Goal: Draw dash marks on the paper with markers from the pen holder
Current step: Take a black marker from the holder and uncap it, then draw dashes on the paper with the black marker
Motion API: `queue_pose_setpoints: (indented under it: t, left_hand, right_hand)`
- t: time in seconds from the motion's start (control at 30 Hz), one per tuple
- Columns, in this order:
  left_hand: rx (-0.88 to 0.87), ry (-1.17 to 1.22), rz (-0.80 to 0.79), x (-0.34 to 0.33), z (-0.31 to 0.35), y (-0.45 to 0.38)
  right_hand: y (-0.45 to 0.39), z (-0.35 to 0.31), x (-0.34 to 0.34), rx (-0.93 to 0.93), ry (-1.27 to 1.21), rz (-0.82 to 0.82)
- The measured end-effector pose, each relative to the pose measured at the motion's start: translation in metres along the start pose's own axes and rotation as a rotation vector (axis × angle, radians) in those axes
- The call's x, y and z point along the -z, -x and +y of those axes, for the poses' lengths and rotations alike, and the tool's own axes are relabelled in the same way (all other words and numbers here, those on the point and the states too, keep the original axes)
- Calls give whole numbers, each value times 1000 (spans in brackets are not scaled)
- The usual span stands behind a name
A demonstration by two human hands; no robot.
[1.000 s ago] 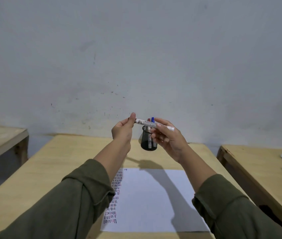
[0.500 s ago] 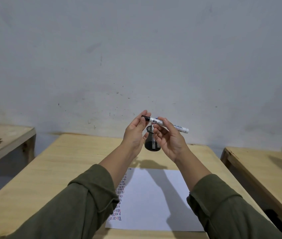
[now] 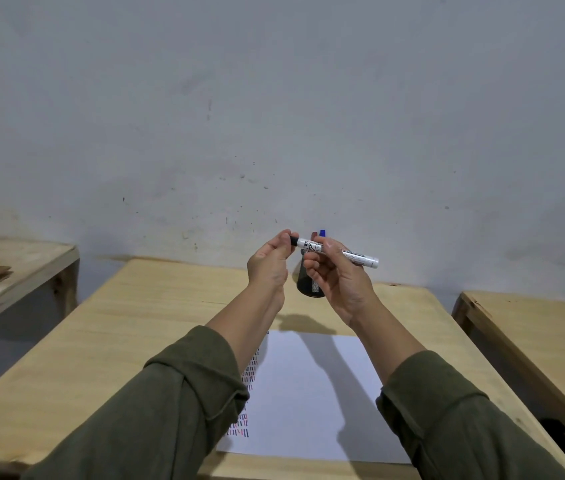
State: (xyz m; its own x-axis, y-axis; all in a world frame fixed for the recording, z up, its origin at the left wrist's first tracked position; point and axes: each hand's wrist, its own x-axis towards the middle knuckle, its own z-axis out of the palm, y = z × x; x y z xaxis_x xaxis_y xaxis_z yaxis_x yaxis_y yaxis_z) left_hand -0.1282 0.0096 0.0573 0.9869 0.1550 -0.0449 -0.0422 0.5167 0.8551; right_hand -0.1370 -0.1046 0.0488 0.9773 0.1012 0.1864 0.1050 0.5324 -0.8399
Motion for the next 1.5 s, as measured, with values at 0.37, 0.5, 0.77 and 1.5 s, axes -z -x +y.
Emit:
queue_pose_setpoints:
  t: [0.37, 0.5, 0.77, 1.5]
  left_hand:
    - [36, -291, 346, 68, 2, -15]
    - [-25, -564, 285, 99, -14, -7]
    - [-14, -1044, 247, 137, -46, -11]
    - [-316, -1286, 5, 153, -67, 40]
  right_hand:
    - [6, 29, 12, -57, 42, -20]
    - [9, 42, 20, -115, 52, 24]
    - [12, 64, 22, -169, 133, 61]
    - [21, 91, 39, -248, 252, 141]
